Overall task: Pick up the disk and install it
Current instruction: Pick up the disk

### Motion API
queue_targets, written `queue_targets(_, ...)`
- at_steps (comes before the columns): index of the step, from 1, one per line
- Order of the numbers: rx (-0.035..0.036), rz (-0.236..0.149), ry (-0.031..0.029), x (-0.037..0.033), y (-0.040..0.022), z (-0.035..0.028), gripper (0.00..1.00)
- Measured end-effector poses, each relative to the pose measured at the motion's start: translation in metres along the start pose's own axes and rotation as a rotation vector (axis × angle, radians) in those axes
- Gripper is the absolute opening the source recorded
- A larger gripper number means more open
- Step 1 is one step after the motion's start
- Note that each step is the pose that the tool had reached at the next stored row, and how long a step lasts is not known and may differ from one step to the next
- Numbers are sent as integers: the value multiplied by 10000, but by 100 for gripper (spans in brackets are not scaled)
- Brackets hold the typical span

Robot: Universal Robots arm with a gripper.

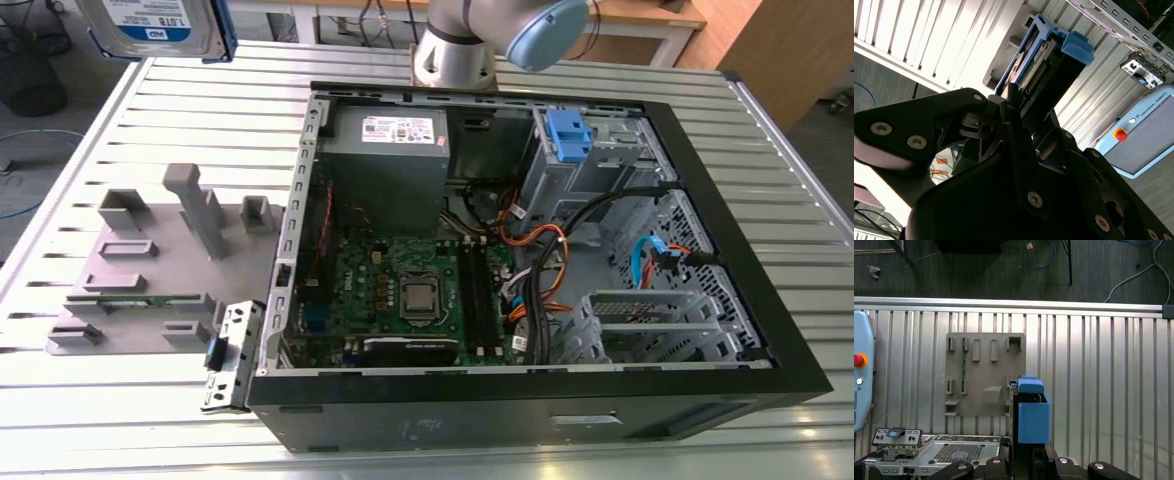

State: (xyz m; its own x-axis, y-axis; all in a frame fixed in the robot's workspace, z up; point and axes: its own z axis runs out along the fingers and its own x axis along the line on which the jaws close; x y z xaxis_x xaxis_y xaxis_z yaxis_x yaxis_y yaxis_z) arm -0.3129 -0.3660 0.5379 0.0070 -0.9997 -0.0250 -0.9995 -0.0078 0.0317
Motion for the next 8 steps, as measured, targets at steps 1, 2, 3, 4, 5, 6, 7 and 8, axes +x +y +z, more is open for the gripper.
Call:
queue_targets(1, 0, 0, 0, 0, -4, 0, 35)
queue_targets(2, 0, 0, 0, 0, -7, 0, 35)
queue_targets(3, 0, 0, 1, 0, -11, -1, 35)
queue_targets(4, 0, 0, 0, 0, -15, -1, 35)
queue_targets(5, -1, 0, 1, 0, -20, -1, 35)
queue_targets(6, 0, 0, 0, 0, -23, -1, 35)
queue_targets(7, 0, 0, 0, 0, -27, -1, 35)
queue_targets(8, 0, 0, 0, 0, -31, -1, 35)
